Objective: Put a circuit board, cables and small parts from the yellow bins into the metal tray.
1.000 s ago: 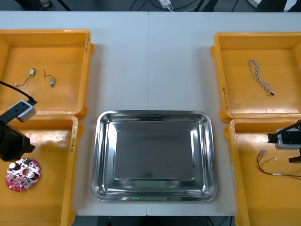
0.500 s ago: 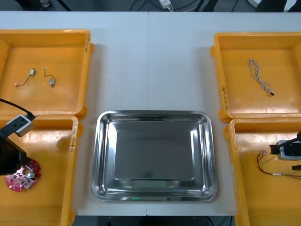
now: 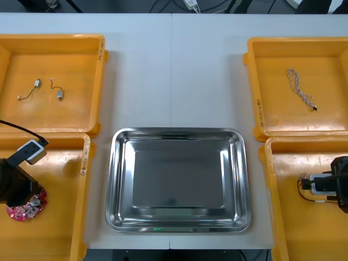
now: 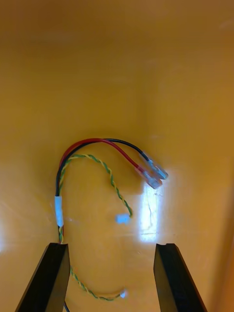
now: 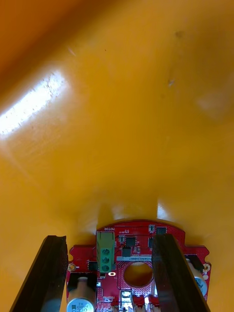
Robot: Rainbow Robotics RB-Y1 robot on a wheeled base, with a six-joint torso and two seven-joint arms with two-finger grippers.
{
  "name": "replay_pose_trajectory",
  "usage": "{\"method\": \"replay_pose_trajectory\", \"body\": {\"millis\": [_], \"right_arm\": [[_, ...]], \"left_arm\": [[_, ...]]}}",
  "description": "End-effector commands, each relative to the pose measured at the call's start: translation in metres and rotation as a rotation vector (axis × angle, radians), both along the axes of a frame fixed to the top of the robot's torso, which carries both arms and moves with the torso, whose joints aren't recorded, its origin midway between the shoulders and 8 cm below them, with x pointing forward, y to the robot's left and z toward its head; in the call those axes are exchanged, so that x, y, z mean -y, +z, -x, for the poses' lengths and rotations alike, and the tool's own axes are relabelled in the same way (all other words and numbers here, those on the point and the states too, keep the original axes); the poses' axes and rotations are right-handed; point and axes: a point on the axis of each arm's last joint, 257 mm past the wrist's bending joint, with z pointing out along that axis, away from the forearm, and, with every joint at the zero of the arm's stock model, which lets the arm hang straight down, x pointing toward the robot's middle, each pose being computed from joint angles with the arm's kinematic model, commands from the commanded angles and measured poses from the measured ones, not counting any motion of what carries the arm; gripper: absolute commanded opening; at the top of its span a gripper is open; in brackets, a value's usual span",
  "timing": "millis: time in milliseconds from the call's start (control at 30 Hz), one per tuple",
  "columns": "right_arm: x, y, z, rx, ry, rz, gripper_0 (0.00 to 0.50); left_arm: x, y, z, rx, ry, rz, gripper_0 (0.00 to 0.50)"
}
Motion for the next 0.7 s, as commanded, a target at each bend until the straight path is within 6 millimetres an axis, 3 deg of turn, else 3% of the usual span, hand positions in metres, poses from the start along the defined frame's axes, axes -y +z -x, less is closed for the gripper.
{"method": "replay_pose_trajectory", "body": {"millis": [33,200,700], "right_arm": [[0.007,-0.016,0.022,-0.054,0.018,0.030,0.500],[0.005,-0.023,0.030,-0.072,0.013,0.016,0.500],[0.009,-0.036,0.027,-0.062,-0.037,-0.009,0.500]], "left_arm": [[-0.014,-0.001,0.006,-0.012,-0.097,-0.082,0.500],[-0.015,-0.009,0.006,-0.014,-0.093,-0.076,0.500],[-0.017,-0.016,0.012,-0.014,-0.094,-0.068,0.500]]}}
